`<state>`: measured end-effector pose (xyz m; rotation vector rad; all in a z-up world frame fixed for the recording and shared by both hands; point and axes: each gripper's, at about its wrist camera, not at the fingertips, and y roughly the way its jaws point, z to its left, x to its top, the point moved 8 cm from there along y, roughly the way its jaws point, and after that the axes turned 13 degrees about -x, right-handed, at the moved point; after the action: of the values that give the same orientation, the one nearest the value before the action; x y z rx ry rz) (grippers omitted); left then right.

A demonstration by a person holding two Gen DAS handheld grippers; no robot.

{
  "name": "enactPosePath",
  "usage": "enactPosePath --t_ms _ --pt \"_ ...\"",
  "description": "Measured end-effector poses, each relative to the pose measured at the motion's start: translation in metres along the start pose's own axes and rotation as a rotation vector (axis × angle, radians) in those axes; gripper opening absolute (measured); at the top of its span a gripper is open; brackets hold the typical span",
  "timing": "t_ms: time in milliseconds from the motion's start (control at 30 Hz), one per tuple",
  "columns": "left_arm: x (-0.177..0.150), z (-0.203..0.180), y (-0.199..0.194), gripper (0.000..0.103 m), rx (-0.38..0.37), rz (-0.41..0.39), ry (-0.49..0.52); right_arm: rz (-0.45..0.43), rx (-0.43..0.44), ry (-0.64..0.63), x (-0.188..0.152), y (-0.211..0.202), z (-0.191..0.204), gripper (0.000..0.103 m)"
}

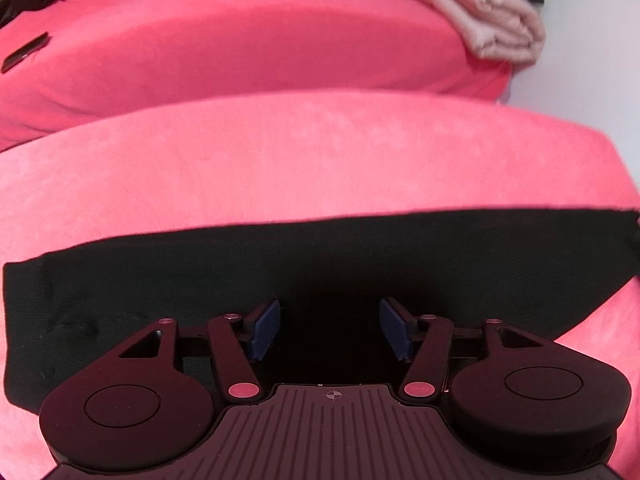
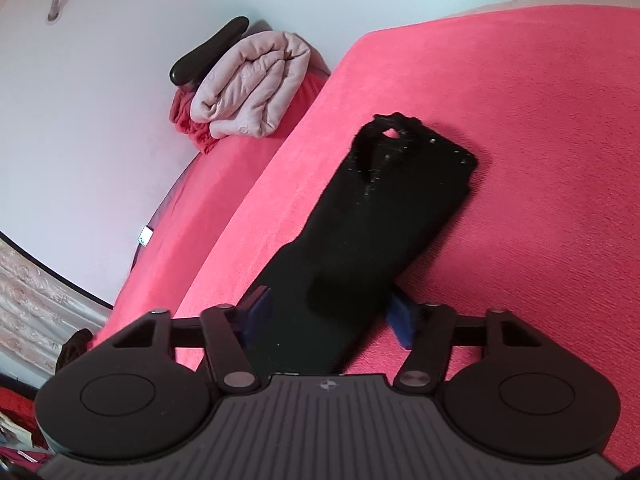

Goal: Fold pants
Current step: 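Grasp the pants end with the right tool and lift it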

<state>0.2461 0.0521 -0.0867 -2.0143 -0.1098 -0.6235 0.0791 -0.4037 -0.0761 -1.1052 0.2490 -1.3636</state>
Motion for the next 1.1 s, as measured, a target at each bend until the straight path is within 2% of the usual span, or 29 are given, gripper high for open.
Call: enactPosePath --t_ms 67,133,167,200,300,467,667,767,867,1000,1100 --pt "0.000 -0.003 0.000 0.103 -0.028 -0.013 -0.025 -0.002 -0.002 -0.008 0.002 0.003 0.002 0.061" --pt "-0.007 -0.006 0.010 0.103 -0.041 0.013 -0.035 0.002 -0.013 -0.005 0.002 0.008 0.003 0.045" --pt "-0.013 -0.007 0.019 0.103 -0.032 0.041 -0.034 0.010 -0.027 0.001 0.002 0.011 0.002 0.028" --pt "-0.018 -0.006 0.027 0.103 -0.022 0.060 -0.026 0.022 -0.024 0.019 0.002 0.014 0.001 0.025" --pt "-0.021 -0.010 0.032 0.103 -0.001 0.044 0.033 0.022 -0.033 0.018 0.004 0.012 0.005 0.022" --pt "-0.018 -0.010 0.032 0.103 -0.010 0.052 0.040 -0.038 -0.029 -0.074 0.008 -0.006 0.027 0.020" --pt "-0.017 -0.010 0.023 0.103 -0.013 0.032 0.012 -0.198 -0.016 -0.359 -0.005 -0.039 0.092 0.020" --pt "-0.016 -0.005 0.011 0.103 -0.015 0.009 -0.006 -0.308 -0.015 -0.569 -0.029 -0.056 0.135 0.020" --pt "-0.016 0.004 -0.002 0.103 -0.001 -0.008 -0.025 -0.410 0.016 -0.772 -0.067 -0.070 0.175 0.020" --pt "-0.019 0.020 -0.023 0.103 0.008 -0.047 -0.071 -0.485 0.093 -1.018 -0.141 -0.075 0.221 0.020" --pt "-0.028 0.033 -0.036 0.103 0.016 -0.059 -0.099 -0.504 0.138 -1.189 -0.204 -0.067 0.244 0.020"
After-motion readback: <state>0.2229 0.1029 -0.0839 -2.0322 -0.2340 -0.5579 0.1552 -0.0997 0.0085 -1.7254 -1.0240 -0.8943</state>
